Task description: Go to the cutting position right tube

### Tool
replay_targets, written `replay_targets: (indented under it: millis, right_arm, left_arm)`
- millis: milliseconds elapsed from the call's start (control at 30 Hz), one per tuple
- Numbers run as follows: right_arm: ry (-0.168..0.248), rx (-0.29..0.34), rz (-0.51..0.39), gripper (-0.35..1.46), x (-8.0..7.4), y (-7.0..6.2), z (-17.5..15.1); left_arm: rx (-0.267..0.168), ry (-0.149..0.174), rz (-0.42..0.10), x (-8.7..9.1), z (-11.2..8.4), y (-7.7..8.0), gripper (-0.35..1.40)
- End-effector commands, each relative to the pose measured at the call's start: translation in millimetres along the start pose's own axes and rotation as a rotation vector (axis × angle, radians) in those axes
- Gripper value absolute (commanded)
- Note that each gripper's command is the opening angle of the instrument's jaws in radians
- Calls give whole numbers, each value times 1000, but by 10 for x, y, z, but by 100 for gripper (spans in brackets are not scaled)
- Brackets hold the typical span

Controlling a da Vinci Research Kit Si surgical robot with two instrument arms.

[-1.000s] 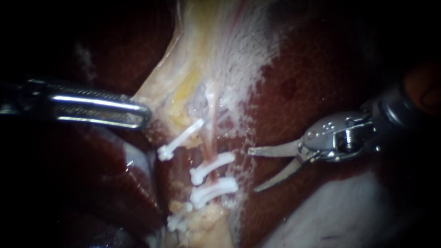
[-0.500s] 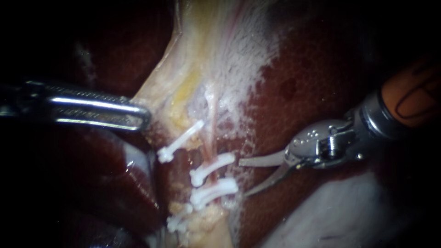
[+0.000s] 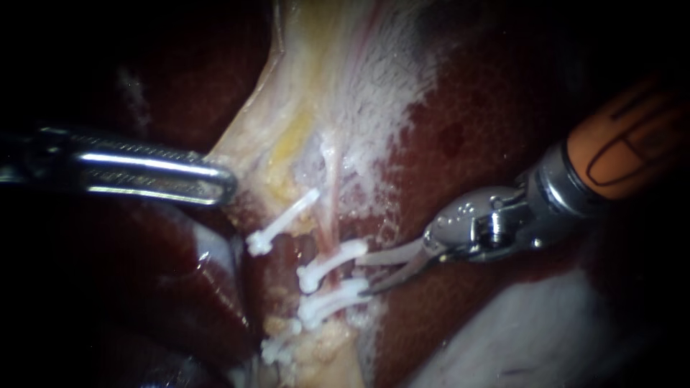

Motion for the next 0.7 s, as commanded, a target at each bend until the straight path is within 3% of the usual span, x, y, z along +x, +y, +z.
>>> replay_targets:
  millis: [33, 700]
  right_arm:
    - [0, -2, 0, 24, 0, 1, 3]
    - [-13, 12, 0, 24, 7, 8, 34]
  left_arm:
    - [0, 0, 0, 0, 0, 0, -35]
    - [-2, 0, 0, -2, 2, -3, -35]
